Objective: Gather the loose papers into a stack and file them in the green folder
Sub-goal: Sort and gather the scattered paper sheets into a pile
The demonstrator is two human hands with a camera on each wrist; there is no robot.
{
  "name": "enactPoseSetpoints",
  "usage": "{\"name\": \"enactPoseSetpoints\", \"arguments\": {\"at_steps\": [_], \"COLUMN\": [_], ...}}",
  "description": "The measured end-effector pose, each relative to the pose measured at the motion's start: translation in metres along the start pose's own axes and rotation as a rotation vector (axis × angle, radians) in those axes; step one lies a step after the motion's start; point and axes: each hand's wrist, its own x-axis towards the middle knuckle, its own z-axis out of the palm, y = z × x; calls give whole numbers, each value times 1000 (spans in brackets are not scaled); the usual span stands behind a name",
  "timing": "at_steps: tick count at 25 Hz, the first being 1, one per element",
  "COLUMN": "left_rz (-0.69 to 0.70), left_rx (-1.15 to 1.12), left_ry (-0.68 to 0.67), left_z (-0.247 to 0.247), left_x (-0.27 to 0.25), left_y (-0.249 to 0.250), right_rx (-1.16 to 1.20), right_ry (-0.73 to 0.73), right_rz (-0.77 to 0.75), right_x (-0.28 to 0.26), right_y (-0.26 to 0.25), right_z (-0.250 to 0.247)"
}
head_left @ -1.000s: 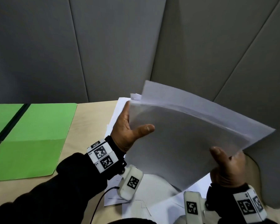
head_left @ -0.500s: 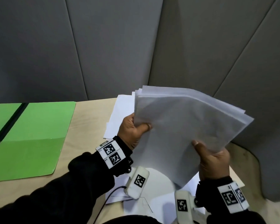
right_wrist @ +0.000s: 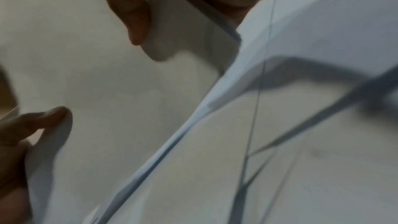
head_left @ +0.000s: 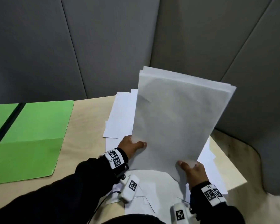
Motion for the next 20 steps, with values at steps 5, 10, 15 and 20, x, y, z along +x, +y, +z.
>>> {"name": "enactPoseSetpoints", "arguments": {"at_steps": [5,10,15,20], "left_rz": [-50,-80,-358,-322], "left_rx": [30,720,963,1077], "left_ry": [-15,366,484,544], "left_z": [-9,-63,-85,-76], "left_x": [24,63,95,108], "left_y": [-2,2,-8,-19], "right_rx": [73,-30,48,6], "right_ry": [47,176,143,121], "right_rz": [86,214,300,347], "right_x": [2,1,-2,9], "right_y": [6,29,26,42], "right_z": [-17,-58,-58,-48]}}
